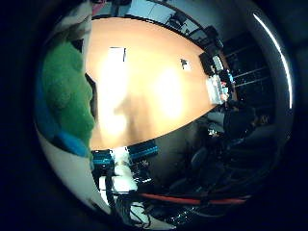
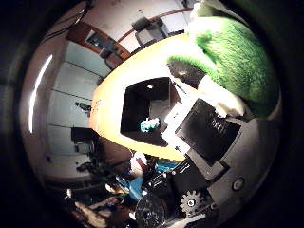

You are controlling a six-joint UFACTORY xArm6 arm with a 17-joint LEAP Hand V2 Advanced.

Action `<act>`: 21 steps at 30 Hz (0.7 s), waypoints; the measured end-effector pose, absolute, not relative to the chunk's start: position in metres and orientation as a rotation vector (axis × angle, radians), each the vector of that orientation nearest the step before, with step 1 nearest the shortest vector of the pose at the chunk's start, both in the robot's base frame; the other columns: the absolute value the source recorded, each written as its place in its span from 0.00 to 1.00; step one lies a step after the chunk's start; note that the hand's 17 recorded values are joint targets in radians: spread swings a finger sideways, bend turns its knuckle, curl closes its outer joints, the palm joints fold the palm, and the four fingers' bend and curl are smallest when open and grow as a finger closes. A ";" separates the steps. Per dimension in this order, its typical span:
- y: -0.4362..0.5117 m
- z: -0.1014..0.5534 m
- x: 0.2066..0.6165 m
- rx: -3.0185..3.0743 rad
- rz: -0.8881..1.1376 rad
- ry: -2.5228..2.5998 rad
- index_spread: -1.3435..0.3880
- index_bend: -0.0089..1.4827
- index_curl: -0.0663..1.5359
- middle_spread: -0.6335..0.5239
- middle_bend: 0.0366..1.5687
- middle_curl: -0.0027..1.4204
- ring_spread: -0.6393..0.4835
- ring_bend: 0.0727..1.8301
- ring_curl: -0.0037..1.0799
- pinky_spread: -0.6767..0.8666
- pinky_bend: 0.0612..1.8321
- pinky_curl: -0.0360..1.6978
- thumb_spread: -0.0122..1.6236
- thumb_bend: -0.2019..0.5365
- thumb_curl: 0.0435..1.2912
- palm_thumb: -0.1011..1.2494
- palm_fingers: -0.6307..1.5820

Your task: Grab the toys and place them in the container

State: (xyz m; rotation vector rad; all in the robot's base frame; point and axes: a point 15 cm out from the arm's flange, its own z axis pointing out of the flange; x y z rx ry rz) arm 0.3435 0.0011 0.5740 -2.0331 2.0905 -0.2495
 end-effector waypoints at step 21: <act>0.158 0.586 0.350 -2.164 -0.233 1.744 0.60 0.66 0.69 0.39 0.79 0.67 0.30 0.67 0.88 0.28 0.60 0.70 0.58 0.25 0.57 0.84 0.75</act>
